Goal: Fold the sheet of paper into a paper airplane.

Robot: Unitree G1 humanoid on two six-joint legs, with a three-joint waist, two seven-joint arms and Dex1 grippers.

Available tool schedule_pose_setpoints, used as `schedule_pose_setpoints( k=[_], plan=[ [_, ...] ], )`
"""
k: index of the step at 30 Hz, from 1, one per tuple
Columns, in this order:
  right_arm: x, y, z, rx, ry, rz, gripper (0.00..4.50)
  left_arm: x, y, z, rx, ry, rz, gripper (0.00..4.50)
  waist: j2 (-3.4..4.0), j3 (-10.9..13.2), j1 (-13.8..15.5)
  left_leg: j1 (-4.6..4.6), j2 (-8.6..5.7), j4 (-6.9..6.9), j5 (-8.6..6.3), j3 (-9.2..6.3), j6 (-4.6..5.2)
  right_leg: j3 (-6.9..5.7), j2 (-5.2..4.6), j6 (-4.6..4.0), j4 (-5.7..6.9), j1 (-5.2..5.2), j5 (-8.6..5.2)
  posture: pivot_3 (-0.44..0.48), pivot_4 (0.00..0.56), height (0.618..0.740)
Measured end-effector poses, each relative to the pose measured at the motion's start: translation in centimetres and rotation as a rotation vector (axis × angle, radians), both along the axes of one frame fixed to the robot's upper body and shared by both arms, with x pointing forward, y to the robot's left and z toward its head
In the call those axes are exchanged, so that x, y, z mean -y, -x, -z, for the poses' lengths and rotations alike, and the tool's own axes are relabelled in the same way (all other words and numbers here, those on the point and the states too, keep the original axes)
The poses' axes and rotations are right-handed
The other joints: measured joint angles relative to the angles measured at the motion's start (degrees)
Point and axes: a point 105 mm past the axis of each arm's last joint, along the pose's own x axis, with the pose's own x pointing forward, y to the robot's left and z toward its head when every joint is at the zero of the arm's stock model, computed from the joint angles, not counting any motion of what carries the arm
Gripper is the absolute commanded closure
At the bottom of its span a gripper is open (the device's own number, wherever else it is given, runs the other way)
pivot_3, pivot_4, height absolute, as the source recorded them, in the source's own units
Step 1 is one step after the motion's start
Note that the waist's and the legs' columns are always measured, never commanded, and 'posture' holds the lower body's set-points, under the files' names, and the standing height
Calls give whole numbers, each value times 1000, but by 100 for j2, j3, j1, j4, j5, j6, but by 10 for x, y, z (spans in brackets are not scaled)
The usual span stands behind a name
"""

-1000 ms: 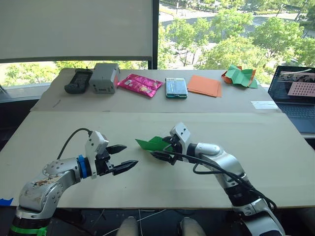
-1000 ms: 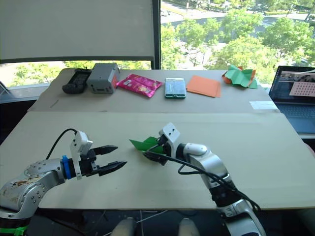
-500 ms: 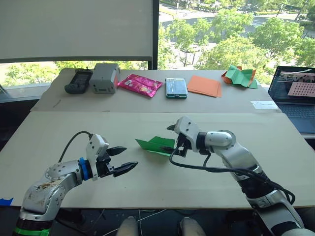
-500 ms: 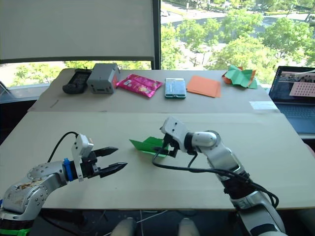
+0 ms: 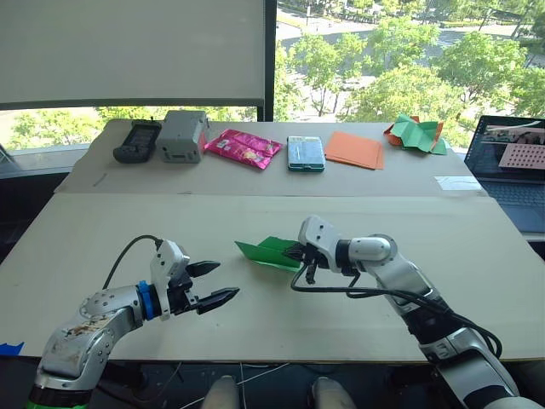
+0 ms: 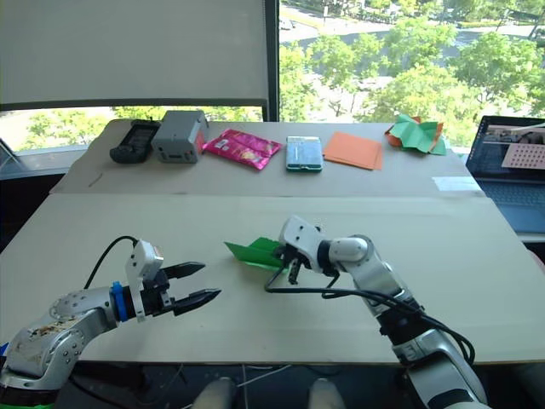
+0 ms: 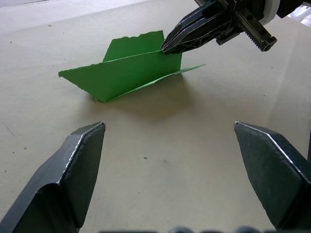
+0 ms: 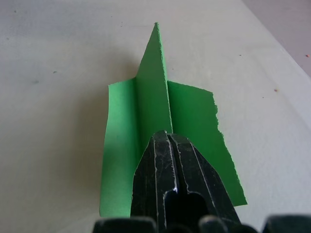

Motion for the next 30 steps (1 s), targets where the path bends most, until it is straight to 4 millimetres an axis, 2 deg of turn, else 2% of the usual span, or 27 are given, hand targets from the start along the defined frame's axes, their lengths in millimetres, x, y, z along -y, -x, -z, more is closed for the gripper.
schedule_pose_setpoints(
  k=[4, 8, 11, 14, 20, 30],
  plan=[
    [3, 1, 11, -33, 12, 13, 4450, -1, 2, 3, -9, -1, -3, 0, 0, 0, 0, 0, 0, 0, 1, 0, 2, 0, 0, 0, 0, 4, 0, 0, 150, 706],
    [2, 1, 12, -26, 18, 6, 4450, -1, 2, 3, -11, -3, -5, 0, 0, 0, -4, 4, 0, 0, 1, 0, 2, 0, 0, 0, 1, 6, 0, 0, 150, 706],
    [-2, 3, 9, -22, 3, -10, 3563, -1, 2, 3, -12, -3, -5, 0, 1, 0, -4, 4, 0, 0, 0, 0, 1, 0, 0, 0, 1, 7, 0, 0, 150, 706],
    [-5, 5, -4, 7, -32, -34, 2553, -1, 2, 3, -12, -3, -5, 0, 1, 0, -2, 5, 0, 0, 0, 0, 0, 0, 0, 0, 1, 9, 0, 0, 150, 706],
    [-5, 2, -14, 24, -38, -30, 2553, -1, 2, 3, -12, -3, -1, 0, 1, 0, -1, 5, 0, 0, -4, 0, -6, 0, 0, 0, 1, 10, 0, 0, 150, 706],
    [5, -6, 19, -90, 5, 34, 2553, -2, 4, 6, -24, -4, -6, 0, 1, 0, -4, 8, 0, 1, 2, 0, 3, 0, 0, 0, 2, 19, 0, 0, 150, 706]
  ],
)
